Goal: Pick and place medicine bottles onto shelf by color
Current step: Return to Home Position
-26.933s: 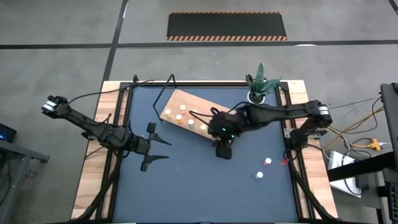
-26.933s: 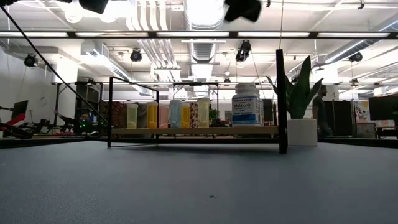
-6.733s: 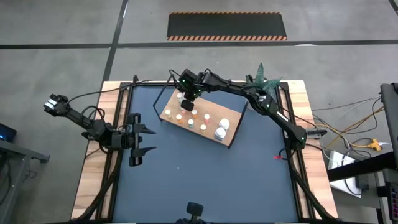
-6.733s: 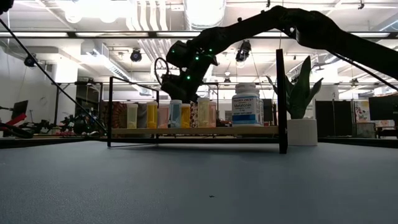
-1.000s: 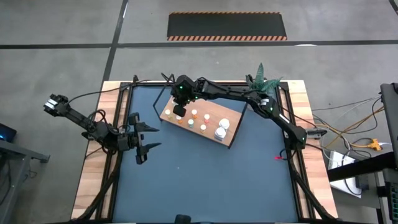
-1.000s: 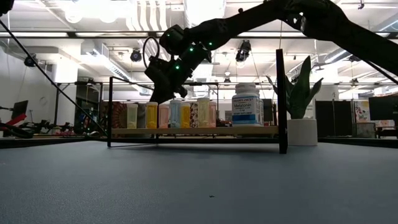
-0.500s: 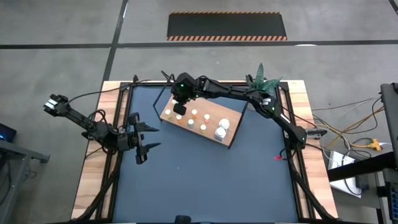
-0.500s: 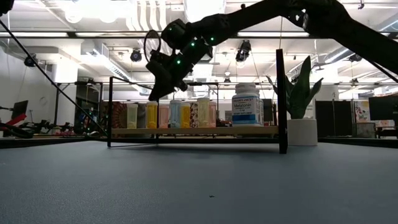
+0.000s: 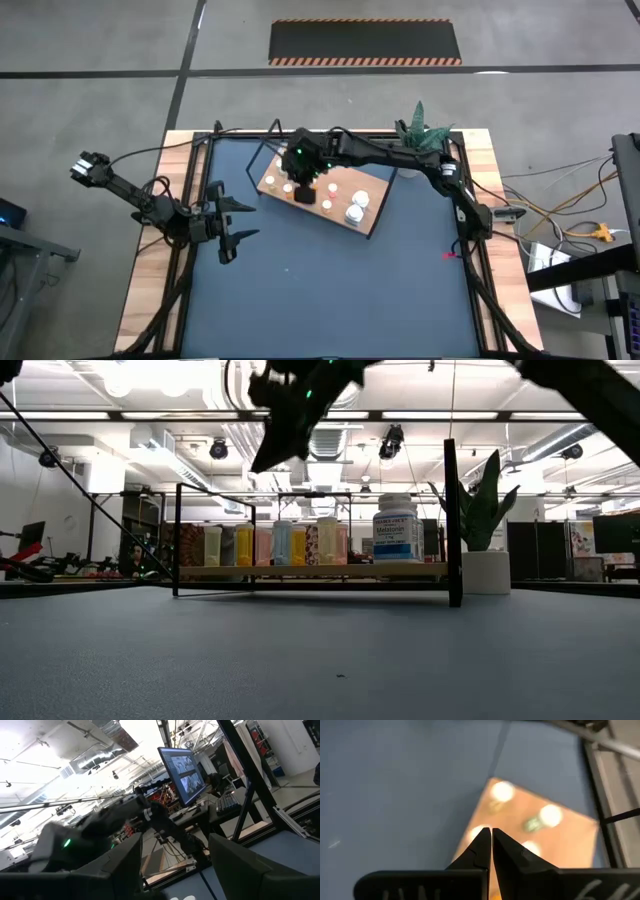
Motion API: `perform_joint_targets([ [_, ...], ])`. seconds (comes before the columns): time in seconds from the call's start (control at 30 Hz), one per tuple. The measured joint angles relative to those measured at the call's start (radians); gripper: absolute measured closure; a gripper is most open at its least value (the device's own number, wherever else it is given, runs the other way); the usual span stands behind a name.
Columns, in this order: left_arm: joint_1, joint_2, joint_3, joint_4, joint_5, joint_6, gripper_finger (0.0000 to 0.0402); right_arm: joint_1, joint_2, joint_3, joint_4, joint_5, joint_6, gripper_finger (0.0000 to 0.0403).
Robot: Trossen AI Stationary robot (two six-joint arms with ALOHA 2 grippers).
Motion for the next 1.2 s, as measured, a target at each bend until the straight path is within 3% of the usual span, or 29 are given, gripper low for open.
perform_joint_targets([
  [0.17,0.0,0.001,0.0,-0.001,0.0,0.0,0.019,0.067,-0.107,-0.077,-0.064,0.0,0.032,0.0394],
  [0.4,0.0,0.008,0.0,-0.001,0.0,-0.002,0.019,0.13,-0.301,-0.358,-0.004,0.012,0.137,0.0394],
  [0.73,0.0,0.022,0.0,0.016,0.0,-0.005,0.019,0.198,-0.483,-0.802,0.332,0.285,0.217,0.0394],
  [0.87,0.003,0.036,0.0,0.015,0.001,-0.007,0.019,0.236,-0.518,-0.888,0.411,0.381,0.241,0.0394],
  [1.07,0.05,0.103,0.019,-0.007,-0.023,-0.032,0.019,0.301,-0.554,-0.939,0.508,0.394,0.212,0.0394],
  [1.2,0.09,0.148,0.081,-0.183,0.001,-0.108,0.019,0.357,-0.602,-0.959,0.516,0.393,0.154,0.0394],
])
